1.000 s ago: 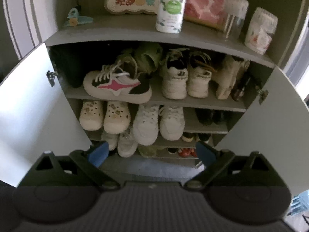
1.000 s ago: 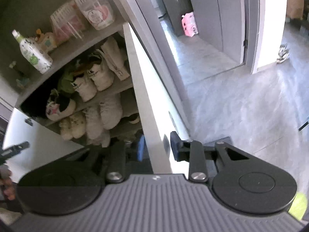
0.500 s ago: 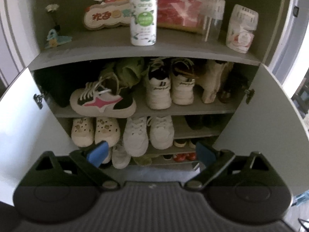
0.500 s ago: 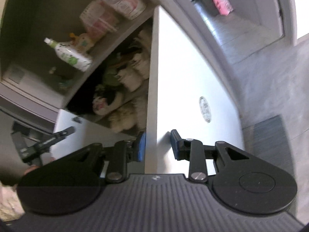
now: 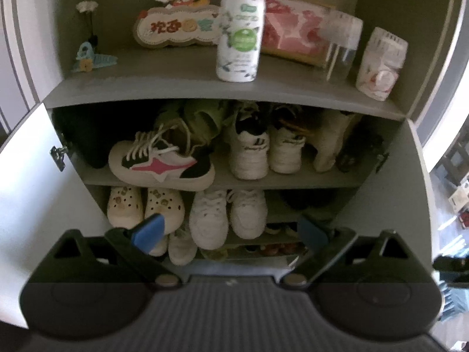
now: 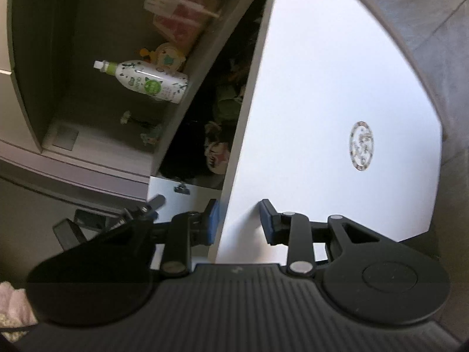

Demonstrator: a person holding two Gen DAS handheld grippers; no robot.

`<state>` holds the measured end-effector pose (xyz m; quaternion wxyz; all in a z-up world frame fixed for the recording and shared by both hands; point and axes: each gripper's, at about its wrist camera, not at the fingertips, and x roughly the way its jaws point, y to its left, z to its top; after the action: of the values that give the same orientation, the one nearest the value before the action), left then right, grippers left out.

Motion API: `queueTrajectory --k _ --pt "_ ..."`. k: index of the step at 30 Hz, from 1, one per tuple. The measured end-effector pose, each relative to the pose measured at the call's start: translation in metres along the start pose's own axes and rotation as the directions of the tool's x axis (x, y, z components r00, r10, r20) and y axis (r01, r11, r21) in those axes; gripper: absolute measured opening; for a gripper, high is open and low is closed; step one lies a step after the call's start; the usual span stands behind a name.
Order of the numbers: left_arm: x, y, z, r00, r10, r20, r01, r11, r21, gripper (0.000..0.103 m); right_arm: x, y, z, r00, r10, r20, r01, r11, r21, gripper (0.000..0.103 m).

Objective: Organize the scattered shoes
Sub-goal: 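Push a white cabinet door toward closed with the right tool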

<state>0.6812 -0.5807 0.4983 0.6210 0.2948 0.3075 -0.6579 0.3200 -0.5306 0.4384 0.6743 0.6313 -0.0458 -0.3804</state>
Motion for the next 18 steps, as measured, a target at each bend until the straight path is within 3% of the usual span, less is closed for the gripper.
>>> queueTrajectory --k 4,9,12,15,18 --pt "0.019 0.031 0.029 0.999 -0.049 0.02 0.049 0.999 0.001 0.098 0.053 0.021 -0.004 0.998 0.009 0.067 -0.011 0.999 0.036 0.033" --pt "0.043 0.071 0.066 0.993 -0.108 0.047 0.108 0.994 0.006 0.098 0.108 0.045 -0.009 0.979 -0.009 0.206 -0.007 0.997 0.076 0.029" --pt "0.051 0.09 0.079 0.993 -0.089 0.079 0.08 0.99 0.117 0.1 0.14 0.059 -0.005 0.957 -0.031 0.287 0.002 0.995 0.103 0.029" --pt "0.061 0.111 0.082 0.995 -0.062 0.079 0.042 0.969 0.243 0.1 0.158 0.072 -0.004 0.933 -0.07 0.353 0.03 0.993 0.118 0.03" --pt "0.065 0.131 0.083 0.993 -0.115 0.022 0.106 0.961 0.254 0.1 0.171 0.081 -0.004 0.906 -0.112 0.408 0.05 0.986 0.16 0.03"
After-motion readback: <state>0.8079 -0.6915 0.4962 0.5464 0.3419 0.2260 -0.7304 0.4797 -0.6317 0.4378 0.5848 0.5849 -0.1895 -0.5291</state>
